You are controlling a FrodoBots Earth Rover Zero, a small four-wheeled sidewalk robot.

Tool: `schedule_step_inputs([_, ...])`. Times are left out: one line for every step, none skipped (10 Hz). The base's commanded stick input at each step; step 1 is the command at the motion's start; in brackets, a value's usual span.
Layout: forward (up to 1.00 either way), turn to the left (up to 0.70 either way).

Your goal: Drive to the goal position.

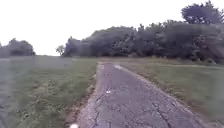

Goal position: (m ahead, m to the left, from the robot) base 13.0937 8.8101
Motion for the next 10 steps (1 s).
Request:
schedule_step_inputs([0.7,0.0])
schedule_step_inputs([0.7,0.0])
schedule_step_inputs([0.7,0.0])
schedule_step_inputs([0.7,0.0])
schedule_step_inputs([0.7,0.0])
schedule_step_inputs([0.7,0.0])
schedule_step_inputs([0.7,0.0])
schedule_step_inputs([0.7,0.0])
schedule_step_inputs([0.7,0.0])
schedule_step_inputs([0.7,0.0])
